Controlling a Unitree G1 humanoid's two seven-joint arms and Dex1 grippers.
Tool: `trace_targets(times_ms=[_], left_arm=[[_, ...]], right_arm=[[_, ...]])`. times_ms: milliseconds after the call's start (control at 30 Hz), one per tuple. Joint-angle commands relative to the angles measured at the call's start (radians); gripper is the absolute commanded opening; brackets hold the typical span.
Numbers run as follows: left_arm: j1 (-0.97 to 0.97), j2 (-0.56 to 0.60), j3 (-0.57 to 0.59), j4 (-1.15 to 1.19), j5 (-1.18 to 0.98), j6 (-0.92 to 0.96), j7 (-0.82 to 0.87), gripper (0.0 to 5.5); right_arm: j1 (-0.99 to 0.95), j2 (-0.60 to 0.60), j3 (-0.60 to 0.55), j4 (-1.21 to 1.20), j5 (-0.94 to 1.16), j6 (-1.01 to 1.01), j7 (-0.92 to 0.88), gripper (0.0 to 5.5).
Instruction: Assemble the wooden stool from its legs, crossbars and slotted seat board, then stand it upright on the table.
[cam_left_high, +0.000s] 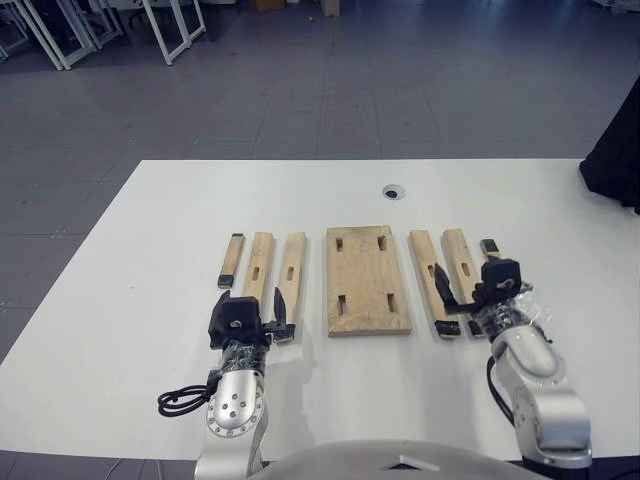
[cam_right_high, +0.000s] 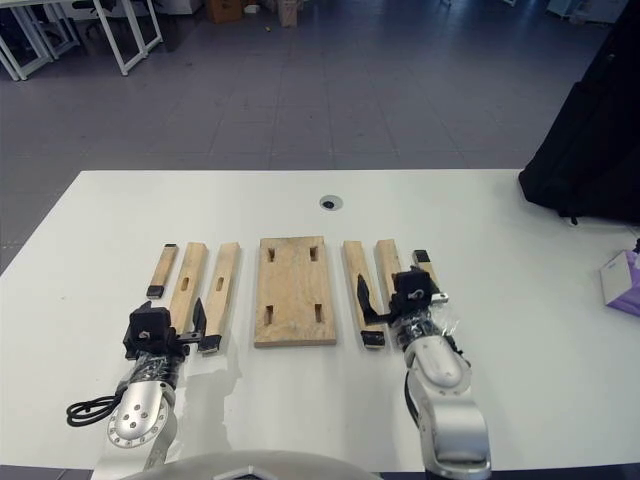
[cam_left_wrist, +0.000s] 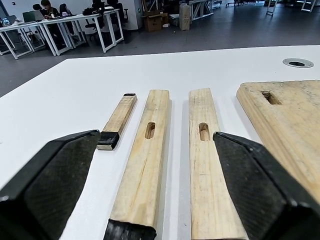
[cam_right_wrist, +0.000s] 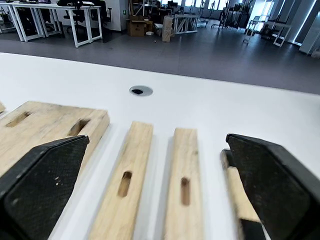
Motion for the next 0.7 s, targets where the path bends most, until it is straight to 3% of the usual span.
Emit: trace_targets(times_ms=[33,200,433,700], left_arm=[[-0.022,0.008,0.013,-0.002,0.002,0.004,-0.004,4.21],[-0.025,0.013,0.023,-0.003,-0.002,0.011,-0.009,4.21],[-0.053,0.023,0.025,0.006,-0.007,0.025,-0.024,4.21],[-0.088,0.035,0.031,0.016,-0.004,0.04,-0.034,4.21]], right_arm=[[-0.131,-0.062,-0.169,0.162,0.102,0.041,0.029,5.06],[-0.258,-0.175,-0.268,0.365,0.187,0.106,0.101,5.06],[-0.216,-0.259,-0.246,0.548,0.171,0.077,0.178,5.06],[-0.149,-0.262,-0.172,0.662,0.134,0.002,0.211,5.06]])
